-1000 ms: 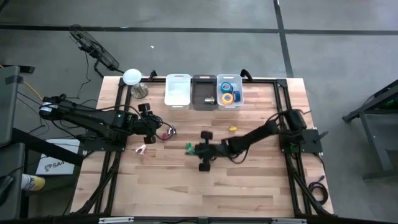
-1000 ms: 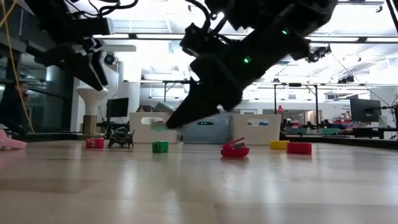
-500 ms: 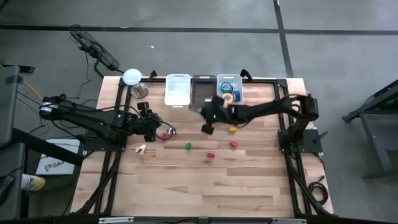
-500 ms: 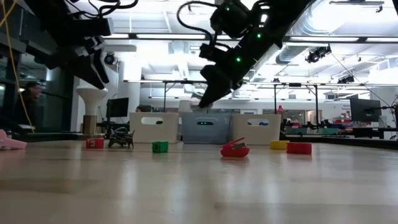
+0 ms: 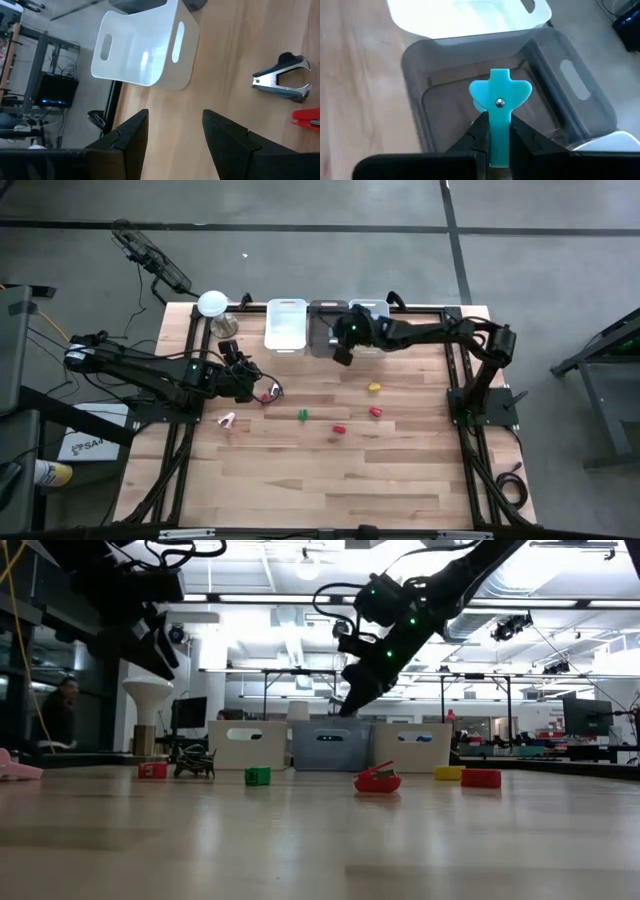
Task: Pick and place Stapler, Stapler remover, tape
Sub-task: Put the purple staple remover into the black bin, then put the light pink staple remover into the black bin
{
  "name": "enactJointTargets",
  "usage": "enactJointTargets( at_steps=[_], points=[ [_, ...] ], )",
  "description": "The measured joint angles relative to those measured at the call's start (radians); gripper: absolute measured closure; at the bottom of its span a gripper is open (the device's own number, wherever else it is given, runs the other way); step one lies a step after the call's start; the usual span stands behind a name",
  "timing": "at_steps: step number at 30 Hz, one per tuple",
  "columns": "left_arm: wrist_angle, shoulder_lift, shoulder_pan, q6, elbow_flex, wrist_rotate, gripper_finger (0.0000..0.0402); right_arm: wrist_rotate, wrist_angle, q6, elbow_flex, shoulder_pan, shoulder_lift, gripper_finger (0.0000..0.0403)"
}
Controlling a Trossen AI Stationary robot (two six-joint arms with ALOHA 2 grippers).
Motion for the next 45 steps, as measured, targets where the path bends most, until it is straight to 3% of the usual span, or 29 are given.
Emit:
enactJointTargets(
  at_steps=[6, 17, 27, 37, 45],
  points=[
    [0.025, 0.013, 0.000, -0.004, 0.000, 0.000, 0.0218, -0.139, 0.001, -0.047, 0.000, -0.078, 0.028, 0.0377],
    [0.047, 0.013, 0.000, -0.032, 0.000, 0.018, 0.0218, -0.252, 0.006, -0.114, 0.000, -0.105, 0.054, 0.0354],
    [0.048, 0.013, 0.000, -0.087, 0.000, 0.039, 0.0218, -0.249, 0.006, -0.125, 0.000, -0.105, 0.054, 0.0349],
    [0.017, 0.013, 0.000, -0.109, 0.000, 0.063, 0.0218, -0.248, 0.006, -0.125, 0.000, -0.105, 0.054, 0.0284],
    [-0.169, 0.009, 0.000, -0.237, 0.001, 0.114, 0.0218, -0.225, -0.007, -0.125, 0.000, -0.105, -0.021, 0.0257]
  ],
)
